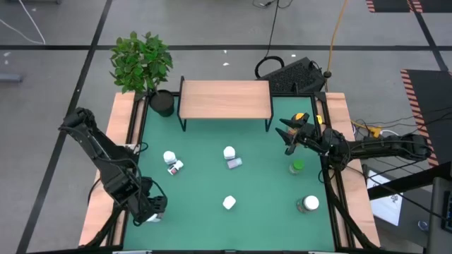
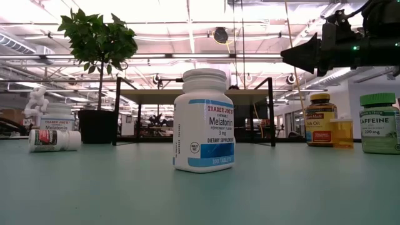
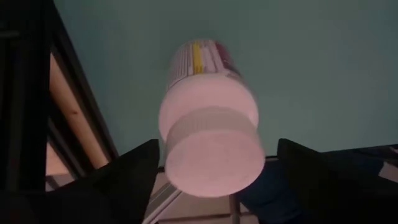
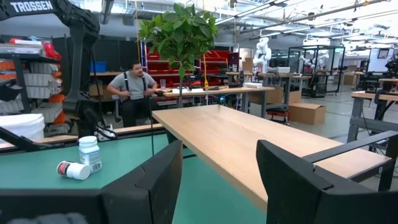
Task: Pick and place medicine bottles onto shelf by color
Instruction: Put the violet pill bottle on the shelf
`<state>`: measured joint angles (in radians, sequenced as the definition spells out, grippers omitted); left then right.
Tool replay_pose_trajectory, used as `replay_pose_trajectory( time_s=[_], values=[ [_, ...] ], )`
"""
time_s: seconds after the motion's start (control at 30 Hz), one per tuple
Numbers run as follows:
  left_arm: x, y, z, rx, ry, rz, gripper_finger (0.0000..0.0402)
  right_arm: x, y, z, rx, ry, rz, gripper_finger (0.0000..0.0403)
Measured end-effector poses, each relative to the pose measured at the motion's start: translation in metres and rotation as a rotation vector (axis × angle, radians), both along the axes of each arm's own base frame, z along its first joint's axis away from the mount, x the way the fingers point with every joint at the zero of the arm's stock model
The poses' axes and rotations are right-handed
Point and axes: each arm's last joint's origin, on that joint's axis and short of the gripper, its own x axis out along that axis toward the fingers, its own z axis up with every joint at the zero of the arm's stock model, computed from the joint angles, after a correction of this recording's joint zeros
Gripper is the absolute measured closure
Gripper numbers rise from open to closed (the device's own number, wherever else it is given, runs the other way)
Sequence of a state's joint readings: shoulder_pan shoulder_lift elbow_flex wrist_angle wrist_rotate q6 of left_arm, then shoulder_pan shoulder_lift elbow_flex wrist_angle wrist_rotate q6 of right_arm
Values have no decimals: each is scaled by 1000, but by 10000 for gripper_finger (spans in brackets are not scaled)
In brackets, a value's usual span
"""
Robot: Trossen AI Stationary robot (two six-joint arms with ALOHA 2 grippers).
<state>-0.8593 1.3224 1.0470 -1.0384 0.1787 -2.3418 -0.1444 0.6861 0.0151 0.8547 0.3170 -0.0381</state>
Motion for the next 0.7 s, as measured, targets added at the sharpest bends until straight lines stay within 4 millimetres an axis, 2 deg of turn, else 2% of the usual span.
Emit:
replay_pose_trajectory(
  time_s=[0.23,0.57,0.7],
  values=[
    [3,-3,-1,-18,-13,5,142,0,0,-1,1,7,0,202],
    [10,-12,-13,-6,-10,-43,123,0,0,-1,2,13,1,202],
    [11,-10,-14,10,-15,-86,145,0,0,-1,2,13,1,202]
  ],
)
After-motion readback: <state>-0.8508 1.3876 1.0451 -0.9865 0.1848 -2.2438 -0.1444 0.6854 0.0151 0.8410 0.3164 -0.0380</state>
